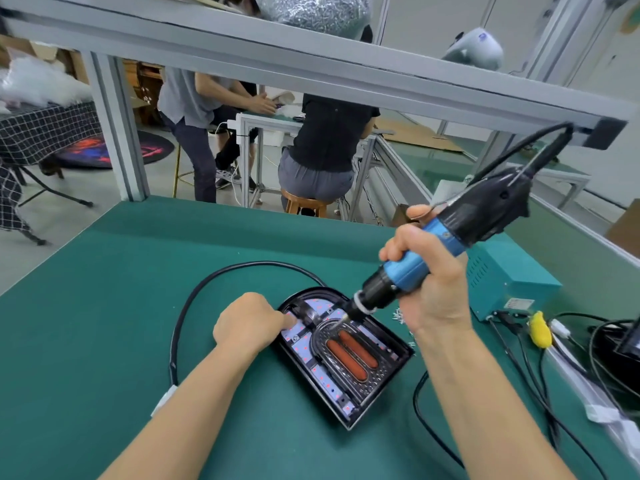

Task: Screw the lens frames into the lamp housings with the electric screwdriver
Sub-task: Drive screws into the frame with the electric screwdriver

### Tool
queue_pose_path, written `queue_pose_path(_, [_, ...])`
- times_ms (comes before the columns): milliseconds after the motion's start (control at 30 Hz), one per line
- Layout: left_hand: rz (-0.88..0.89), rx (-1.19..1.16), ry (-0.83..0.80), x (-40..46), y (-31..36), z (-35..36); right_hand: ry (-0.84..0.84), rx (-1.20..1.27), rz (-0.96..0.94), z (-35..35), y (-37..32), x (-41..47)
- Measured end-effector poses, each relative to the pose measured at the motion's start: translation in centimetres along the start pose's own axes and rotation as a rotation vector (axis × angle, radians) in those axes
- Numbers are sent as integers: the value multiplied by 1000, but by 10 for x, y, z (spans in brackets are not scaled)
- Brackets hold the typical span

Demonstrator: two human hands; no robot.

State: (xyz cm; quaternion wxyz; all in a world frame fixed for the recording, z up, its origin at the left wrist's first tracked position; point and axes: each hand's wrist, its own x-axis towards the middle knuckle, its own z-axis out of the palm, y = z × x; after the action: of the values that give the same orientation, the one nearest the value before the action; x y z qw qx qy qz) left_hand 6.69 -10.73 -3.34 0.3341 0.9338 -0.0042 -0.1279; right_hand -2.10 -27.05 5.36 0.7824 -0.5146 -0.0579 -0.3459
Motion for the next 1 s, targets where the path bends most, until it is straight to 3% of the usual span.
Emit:
queue_pose_path(233, [30, -83, 43, -8, 1, 0, 160, -27, -7, -48, -35, -1])
queue_pose_path(367, [71, 135, 63, -10, 2, -10, 296, -39, -113, -75, -56, -10])
queue_pose_path(433, [184, 261, 190, -14, 11, -13, 396, -70, -203, -87, -67, -14])
queue_pose_path(533, [555, 217, 372, -24, 49, -1, 478, -132, -276, -102, -78, -19])
queue_pose_path(633, [822, 222, 213, -38, 103, 31, 505, -132, -287, -111, -80, -26])
queue_pose_path(767, [835, 508, -97, -40, 155, 88, 500, -151, -286, -118, -82, -34])
queue_pose_path(867, [790, 668, -125, -38, 166, 112, 509, -162, -283, -122, -84, -39])
queue_pose_path(1000, [774, 680, -108, -39, 162, 126, 509, -184, -266, -126, -85, -42])
